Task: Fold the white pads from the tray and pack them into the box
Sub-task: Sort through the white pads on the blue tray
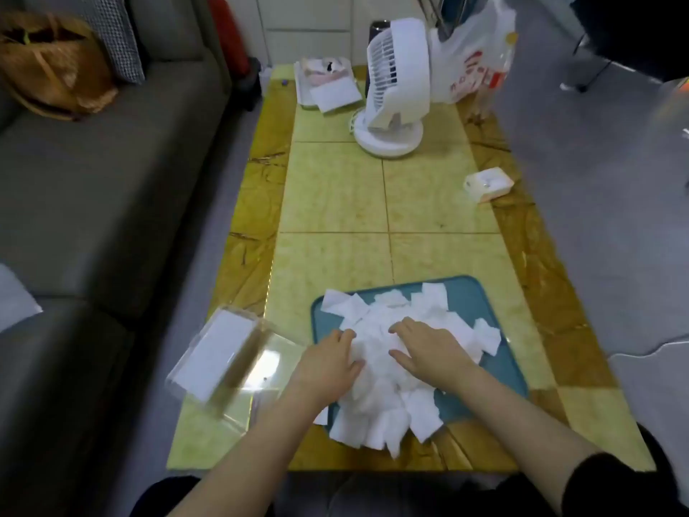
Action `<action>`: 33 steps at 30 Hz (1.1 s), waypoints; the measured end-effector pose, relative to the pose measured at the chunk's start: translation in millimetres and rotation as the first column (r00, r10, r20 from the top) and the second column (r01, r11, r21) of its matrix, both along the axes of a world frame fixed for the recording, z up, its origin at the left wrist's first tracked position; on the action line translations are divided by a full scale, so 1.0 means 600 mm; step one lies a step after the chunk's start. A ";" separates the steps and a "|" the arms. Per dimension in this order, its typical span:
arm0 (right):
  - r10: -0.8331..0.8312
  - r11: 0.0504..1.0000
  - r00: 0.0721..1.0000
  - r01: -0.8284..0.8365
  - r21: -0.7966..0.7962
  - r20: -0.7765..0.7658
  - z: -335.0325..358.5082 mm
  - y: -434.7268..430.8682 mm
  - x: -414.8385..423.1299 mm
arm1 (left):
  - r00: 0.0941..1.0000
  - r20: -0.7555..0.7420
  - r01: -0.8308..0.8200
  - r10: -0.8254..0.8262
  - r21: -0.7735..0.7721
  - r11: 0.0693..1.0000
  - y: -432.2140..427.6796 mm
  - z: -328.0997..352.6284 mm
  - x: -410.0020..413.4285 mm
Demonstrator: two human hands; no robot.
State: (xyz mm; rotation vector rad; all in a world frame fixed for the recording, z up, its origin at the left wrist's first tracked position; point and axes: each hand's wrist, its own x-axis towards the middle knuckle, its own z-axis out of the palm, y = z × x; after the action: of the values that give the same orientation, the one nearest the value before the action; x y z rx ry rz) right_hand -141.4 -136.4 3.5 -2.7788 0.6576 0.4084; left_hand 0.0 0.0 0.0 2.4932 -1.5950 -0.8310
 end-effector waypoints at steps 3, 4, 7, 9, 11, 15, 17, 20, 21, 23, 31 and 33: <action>0.000 1.000 1.000 0.001 -0.028 0.017 -0.053 -0.011 0.001 | 1.000 0.018 -0.005 0.006 -0.035 0.999 -0.020 -0.042 -0.006; -0.010 0.999 0.999 0.011 -0.035 0.031 -0.069 -0.016 0.000 | 1.000 0.023 -0.019 0.019 -0.042 0.999 -0.028 -0.058 -0.006; 0.018 0.998 0.992 -0.009 -0.069 0.128 -0.115 -0.025 -0.009 | 0.996 0.065 -0.050 0.056 -0.089 0.995 -0.043 -0.089 -0.017; 0.063 0.988 0.966 -0.025 -0.153 0.252 -0.127 -0.028 -0.011 | 0.991 0.073 -0.100 0.115 -0.184 0.978 -0.051 -0.100 -0.022; 0.094 0.975 0.949 -0.026 -0.222 0.301 -0.133 -0.036 -0.008 | 0.984 0.048 -0.155 0.174 -0.271 0.950 -0.057 -0.104 -0.026; 0.060 0.980 0.917 0.021 -0.197 0.395 -0.129 -0.035 -0.011 | 0.966 -0.001 -0.240 0.258 -0.376 0.895 -0.059 -0.111 -0.038; 0.016 0.980 0.902 0.072 -0.186 0.432 -0.124 -0.034 -0.013 | 0.959 -0.019 -0.263 0.284 -0.436 0.860 -0.058 -0.117 -0.039; -0.037 0.966 0.867 0.158 -0.203 0.497 -0.116 -0.029 -0.014 | 0.948 -0.022 -0.278 0.316 -0.540 0.794 -0.047 -0.124 -0.036; -0.067 0.959 0.862 0.195 -0.206 0.503 -0.112 -0.027 -0.016 | 0.945 -0.036 -0.288 0.326 -0.568 0.771 -0.043 -0.124 -0.035; -0.127 0.947 0.856 0.255 -0.195 0.502 -0.106 -0.014 -0.027 | 0.933 -0.085 -0.325 0.349 -0.611 0.722 -0.029 -0.120 -0.039; -0.335 0.910 0.854 0.403 -0.099 0.399 -0.094 0.024 -0.077 | 0.913 -0.171 -0.377 0.369 -0.695 0.611 0.017 -0.085 -0.053; -0.332 0.905 0.865 0.404 -0.131 0.377 -0.101 0.034 -0.084 | 0.908 -0.185 -0.392 0.375 -0.688 0.610 0.026 -0.079 -0.053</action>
State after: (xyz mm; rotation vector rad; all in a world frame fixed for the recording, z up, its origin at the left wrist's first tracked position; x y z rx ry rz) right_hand -191.7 -115.8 -57.1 -2.7100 1.1658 -0.2406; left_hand -31.5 15.7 -47.3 2.0736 -0.9983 -0.1104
